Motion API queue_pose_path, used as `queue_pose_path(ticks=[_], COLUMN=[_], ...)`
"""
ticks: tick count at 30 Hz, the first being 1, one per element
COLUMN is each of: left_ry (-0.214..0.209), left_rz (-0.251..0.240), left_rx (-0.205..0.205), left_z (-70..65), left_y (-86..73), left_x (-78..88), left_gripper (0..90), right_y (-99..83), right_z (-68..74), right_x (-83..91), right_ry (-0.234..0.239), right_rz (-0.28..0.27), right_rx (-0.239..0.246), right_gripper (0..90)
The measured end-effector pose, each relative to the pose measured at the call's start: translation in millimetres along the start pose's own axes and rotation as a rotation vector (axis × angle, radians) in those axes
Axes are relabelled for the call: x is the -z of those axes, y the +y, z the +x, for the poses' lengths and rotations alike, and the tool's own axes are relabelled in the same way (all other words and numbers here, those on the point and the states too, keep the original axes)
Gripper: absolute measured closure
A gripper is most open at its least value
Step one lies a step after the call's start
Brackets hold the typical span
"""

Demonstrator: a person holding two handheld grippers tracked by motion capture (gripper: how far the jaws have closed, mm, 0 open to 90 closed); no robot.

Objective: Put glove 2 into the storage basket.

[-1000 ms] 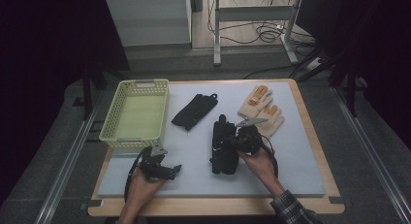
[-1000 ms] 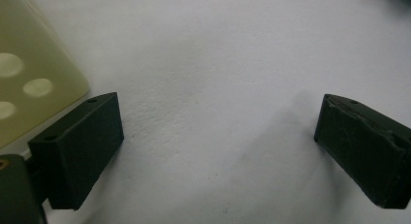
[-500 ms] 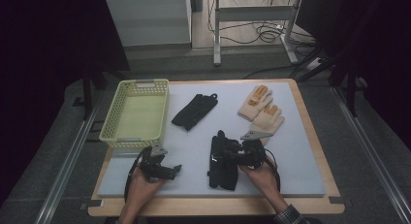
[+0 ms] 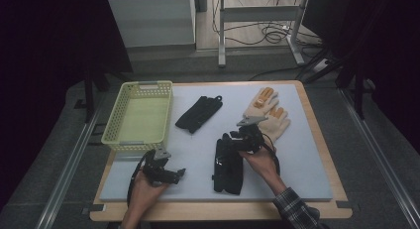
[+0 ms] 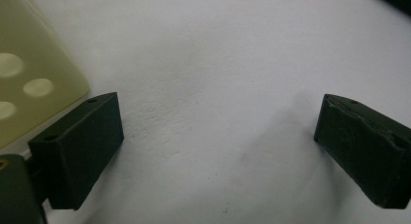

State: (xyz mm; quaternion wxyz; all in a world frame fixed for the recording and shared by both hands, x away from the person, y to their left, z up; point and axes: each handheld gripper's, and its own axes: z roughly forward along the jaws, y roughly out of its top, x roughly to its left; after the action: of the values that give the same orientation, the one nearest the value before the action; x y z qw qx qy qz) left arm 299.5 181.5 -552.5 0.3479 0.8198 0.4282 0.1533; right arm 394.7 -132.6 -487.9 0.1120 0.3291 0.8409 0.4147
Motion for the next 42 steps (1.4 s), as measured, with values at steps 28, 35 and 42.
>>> queue_pose_path(ticks=[28, 35, 42], left_ry=[-0.001, -0.001, -0.001], left_rz=[-0.001, -0.001, -0.001], left_rx=[0.001, 0.001, 0.001], left_z=[0.1, 0.1, 0.1], left_y=[-0.1, -0.1, 0.0], left_x=[-0.1, -0.1, -0.1], left_gripper=[3.7, 3.7, 3.7], right_y=[70.3, 70.0, 67.7], right_z=[-20.5, -23.6, -18.9], right_x=[-118.7, -143.8, -146.3], right_ry=[-0.042, -0.085, -0.114], right_rz=[0.061, 0.136, 0.121], right_rx=[0.081, 0.102, 0.086], right_gripper=[49.6, 47.5, 76.8])
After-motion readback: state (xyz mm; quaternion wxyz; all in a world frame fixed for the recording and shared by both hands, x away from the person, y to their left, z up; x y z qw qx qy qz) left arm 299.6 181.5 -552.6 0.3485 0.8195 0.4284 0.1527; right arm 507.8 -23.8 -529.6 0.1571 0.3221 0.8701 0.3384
